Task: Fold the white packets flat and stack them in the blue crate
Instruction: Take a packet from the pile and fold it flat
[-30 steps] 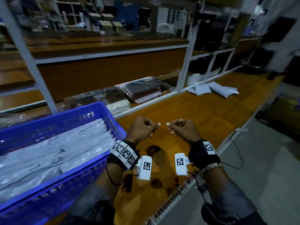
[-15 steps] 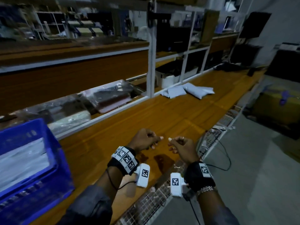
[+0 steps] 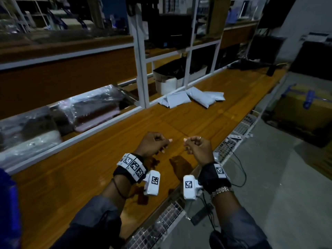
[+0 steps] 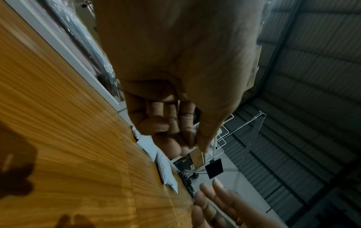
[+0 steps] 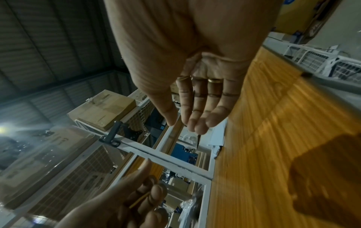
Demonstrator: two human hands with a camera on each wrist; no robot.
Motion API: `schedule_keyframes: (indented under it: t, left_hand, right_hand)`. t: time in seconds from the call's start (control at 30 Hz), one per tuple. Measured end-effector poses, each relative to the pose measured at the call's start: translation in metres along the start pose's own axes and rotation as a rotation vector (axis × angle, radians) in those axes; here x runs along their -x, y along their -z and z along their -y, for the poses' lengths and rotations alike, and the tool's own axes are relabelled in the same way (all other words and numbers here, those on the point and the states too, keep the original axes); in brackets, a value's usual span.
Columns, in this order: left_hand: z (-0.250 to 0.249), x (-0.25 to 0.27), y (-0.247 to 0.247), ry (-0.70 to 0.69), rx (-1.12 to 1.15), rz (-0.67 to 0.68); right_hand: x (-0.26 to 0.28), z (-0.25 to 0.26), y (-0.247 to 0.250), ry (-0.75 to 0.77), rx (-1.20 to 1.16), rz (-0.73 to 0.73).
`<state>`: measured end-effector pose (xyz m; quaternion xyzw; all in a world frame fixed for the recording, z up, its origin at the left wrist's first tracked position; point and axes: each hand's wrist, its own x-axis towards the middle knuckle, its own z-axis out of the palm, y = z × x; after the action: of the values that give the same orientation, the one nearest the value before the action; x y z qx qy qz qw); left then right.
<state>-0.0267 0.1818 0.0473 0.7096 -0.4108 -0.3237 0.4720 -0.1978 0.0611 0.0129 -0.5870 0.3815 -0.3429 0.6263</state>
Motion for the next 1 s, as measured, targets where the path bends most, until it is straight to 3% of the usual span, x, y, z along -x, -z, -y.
schedule_keyframes:
  t: [0.27,0.43,0.8,0.9,1.0]
  left_hand:
    - [-0.016,-0.131,-0.005,-0.046,0.024,-0.244]
    - [-0.014,-0.197,0.011,-0.019,-0.01,-0.368]
    - [0.005,-0.336,0.018,0.062,-0.327,-0.351]
    - [0.018,-0.374,0.007,0.092,-0.395,-0.287]
    - [0.032,-0.404,-0.002,0.098,-0.477,-0.32]
  right_hand:
    - [-0.117,0.043,0.002,0.106,0.121,0.035]
    - [-0.182,0.059,-0.004,0.098,0.218,0.074]
    - [-0.365,0.038,-0.015,0.08,0.381,0.185]
    - [-0.427,0.023,-0.014,0.01,0.528,0.262]
    - [-0.476,0.008,-0.016,0.033,0.625,0.284]
